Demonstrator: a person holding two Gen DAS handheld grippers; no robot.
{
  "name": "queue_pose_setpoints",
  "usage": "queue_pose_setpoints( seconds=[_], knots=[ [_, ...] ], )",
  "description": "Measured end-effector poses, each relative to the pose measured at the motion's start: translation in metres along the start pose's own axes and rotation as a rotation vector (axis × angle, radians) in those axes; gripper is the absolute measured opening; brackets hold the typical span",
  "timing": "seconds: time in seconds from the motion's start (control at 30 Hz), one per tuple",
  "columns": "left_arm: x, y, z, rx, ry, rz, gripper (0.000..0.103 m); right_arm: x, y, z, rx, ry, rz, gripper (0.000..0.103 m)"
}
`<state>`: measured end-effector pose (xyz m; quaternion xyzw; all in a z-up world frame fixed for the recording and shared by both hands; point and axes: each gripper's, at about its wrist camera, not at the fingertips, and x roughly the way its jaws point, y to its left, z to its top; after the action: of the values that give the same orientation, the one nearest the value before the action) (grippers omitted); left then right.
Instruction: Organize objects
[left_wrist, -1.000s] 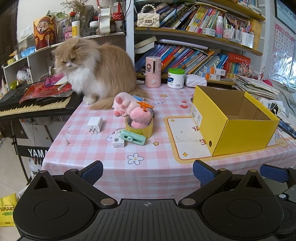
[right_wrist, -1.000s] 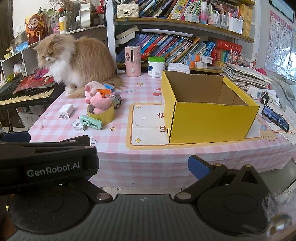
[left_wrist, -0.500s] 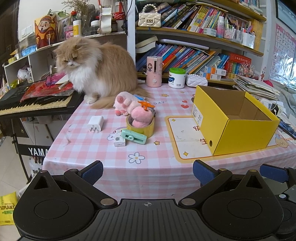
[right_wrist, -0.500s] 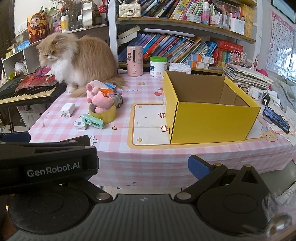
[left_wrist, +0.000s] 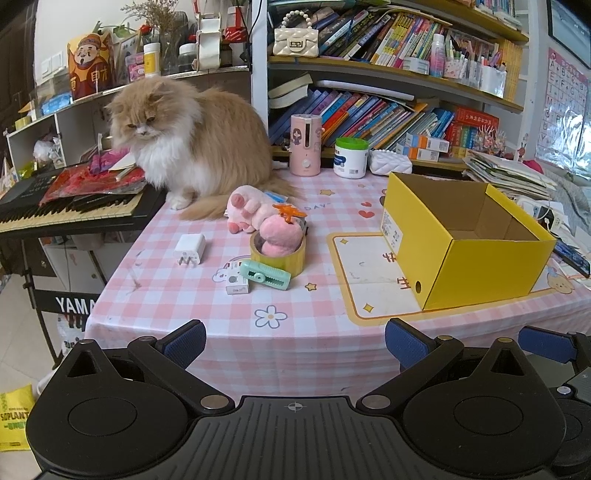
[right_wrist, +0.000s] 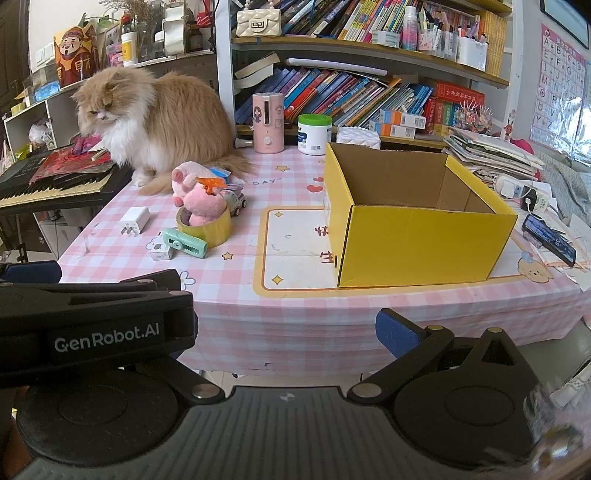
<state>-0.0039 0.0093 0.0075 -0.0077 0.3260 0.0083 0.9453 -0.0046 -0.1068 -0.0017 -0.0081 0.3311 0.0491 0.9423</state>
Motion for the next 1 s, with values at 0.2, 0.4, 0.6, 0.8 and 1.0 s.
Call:
queue_pose_setpoints(
  seconds=[0.2, 0.4, 0.6, 0.8, 1.0],
  knots=[
    [0.0, 0.0, 0.0, -0.001, 0.003, 0.0, 0.103, 0.0, 0.0, 0.0, 0.0, 0.0, 0.0, 0.103],
    [0.005, 0.001, 0.002, -0.004, 0.018, 0.0, 0.103, 0.001, -0.001, 0.002, 0.0, 0.009, 0.001, 0.103],
    [0.01, 0.005, 0.002, -0.009, 0.02, -0.001, 0.103, 0.005, 0.001, 0.004, -0.004, 0.019, 0.004, 0.103],
    [0.013, 0.005, 0.001, -0.005, 0.024, -0.01, 0.103, 0.01, 0.0, 0.006, -0.006, 0.022, -0.002, 0.103],
    [0.016, 0.006, 0.002, -0.004, 0.025, -0.012, 0.103, 0.013, 0.0, 0.006, -0.003, 0.024, -0.008, 0.103]
  ],
)
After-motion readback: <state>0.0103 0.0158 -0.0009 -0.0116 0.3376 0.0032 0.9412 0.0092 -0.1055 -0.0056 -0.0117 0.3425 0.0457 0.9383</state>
